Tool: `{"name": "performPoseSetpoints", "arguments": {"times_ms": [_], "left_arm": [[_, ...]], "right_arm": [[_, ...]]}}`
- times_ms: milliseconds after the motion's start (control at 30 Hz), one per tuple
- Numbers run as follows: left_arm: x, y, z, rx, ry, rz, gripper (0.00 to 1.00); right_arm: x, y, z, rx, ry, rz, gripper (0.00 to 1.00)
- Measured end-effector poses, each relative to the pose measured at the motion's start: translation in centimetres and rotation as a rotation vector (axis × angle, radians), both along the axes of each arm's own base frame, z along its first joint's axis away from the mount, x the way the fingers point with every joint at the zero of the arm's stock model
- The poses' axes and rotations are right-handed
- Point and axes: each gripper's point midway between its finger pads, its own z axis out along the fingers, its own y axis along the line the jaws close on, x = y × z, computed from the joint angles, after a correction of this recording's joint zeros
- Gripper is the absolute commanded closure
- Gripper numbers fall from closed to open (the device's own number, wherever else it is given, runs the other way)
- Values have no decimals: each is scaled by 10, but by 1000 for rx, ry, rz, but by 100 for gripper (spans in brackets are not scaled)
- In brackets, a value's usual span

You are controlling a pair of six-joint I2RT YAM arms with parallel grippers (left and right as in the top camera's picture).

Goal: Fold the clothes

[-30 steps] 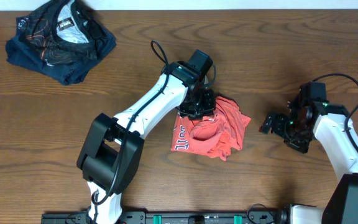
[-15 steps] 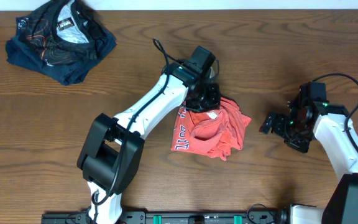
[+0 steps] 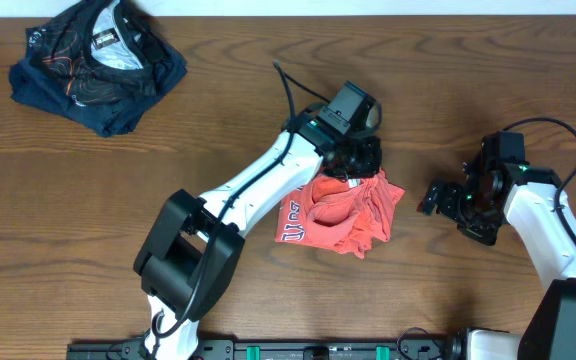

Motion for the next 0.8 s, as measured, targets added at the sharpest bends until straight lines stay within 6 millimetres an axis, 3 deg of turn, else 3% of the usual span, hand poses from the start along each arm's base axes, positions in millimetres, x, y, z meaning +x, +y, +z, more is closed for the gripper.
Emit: {"name": "performPoseSetpoints", "arguments": {"times_ms": [233,400,533,800], "left_arm": [[7,-3,0,23,-60,18,64],[11,-3,2,22,-82,22,50],[14,-12,7,-7,-118,5,49],[-5,-18,10,8,-134,-98,47]], "right_arm": [[-1,0,0,0,3,0,1],[-1,0,0,0,3,0,1],[-1,0,0,0,3,0,1],[-2,0,0,1,10,0,1]]}}
